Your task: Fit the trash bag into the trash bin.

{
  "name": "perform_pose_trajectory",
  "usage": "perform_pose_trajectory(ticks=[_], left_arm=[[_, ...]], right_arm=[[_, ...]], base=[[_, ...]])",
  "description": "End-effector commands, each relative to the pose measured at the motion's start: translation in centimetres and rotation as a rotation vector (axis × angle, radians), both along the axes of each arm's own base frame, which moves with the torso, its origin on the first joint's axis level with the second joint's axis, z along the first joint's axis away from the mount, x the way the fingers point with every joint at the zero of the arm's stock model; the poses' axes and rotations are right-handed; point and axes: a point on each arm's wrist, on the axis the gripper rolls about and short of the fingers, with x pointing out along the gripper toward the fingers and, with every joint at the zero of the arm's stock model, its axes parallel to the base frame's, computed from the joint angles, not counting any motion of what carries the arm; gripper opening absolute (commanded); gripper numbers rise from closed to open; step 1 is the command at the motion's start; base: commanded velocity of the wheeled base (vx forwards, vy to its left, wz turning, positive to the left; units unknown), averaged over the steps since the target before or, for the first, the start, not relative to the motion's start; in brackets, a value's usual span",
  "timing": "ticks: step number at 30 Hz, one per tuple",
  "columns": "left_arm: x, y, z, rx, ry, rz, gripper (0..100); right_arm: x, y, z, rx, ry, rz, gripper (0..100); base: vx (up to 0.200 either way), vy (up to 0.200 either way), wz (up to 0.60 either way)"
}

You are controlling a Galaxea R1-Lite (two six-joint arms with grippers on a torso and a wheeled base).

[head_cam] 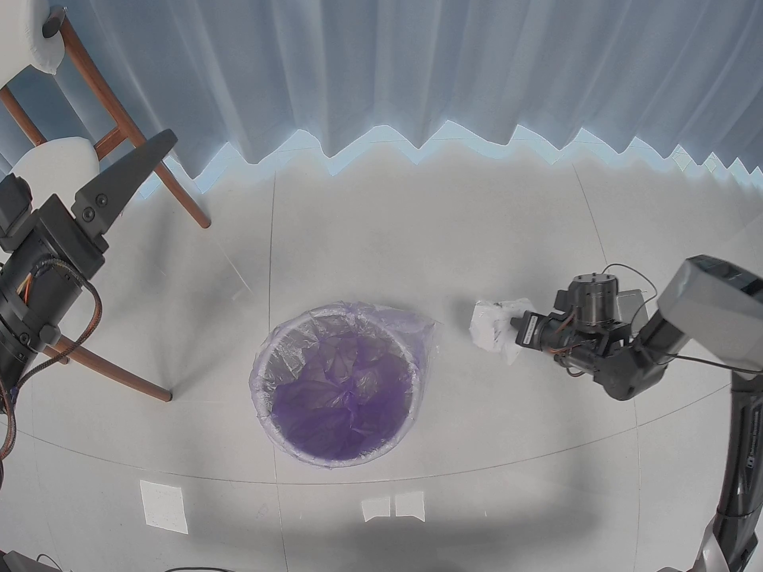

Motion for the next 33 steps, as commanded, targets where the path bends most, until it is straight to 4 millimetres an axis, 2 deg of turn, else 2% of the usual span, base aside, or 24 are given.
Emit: perform_pose_trajectory(ticks=[1,7,10,13,16,22,23,24,28,33], left_arm=[[-0.2,0.0,0.1,0.014,-0.018,0.002,100],[-0.3,0.0,0.2,0.012,-0.020,0.002,100],[-0.3,0.0,0.2,0.014,-0.021,-0.001,100],[-0.3,-0.1,0.0,0.018,-0.016,0.000,100],[-0.2,-0.1,-0.5,0.054,-0.014,0.011,100],[-0.1,-0.1,-0.7,0.078,-0.018,0.020,100],[-0.1,-0.1,-0.7,0.078,-0.018,0.020,100],[-0.1,-0.1,-0.9,0.081,-0.011,0.021,100],[-0.1,-0.1,-1.0,0.081,-0.011,0.021,100],[-0.2,-0.1,-1.0,0.083,-0.009,0.020,100]], right_arm=[[-12.4,-2.1,11.0,0.144,-0.153,0.110,0],[-16.4,0.9,13.4,0.206,-0.202,0.257,0],[-18.3,2.7,12.5,0.233,-0.146,0.341,0],[-18.4,3.9,11.2,0.218,-0.094,0.376,0],[-17.2,5.9,8.6,0.182,-0.053,0.359,0],[-14.4,10.0,2.9,0.180,-0.123,0.337,0],[-14.4,10.0,2.9,0.180,-0.123,0.337,0],[-13.4,11.6,1.0,0.175,-0.148,0.338,0],[-11.5,14.0,-1.0,0.155,-0.176,0.341,0],[-9.3,16.5,-1.9,0.163,-0.246,0.286,0]], base=[[0.000,0.000,0.00],[0.000,0.000,0.00],[0.000,0.000,0.00],[0.000,0.000,0.00],[0.000,0.000,0.00],[0.000,0.000,0.00],[0.000,0.000,0.00],[0.000,0.000,0.00],[0.000,0.000,0.00],[0.000,0.000,0.00]])
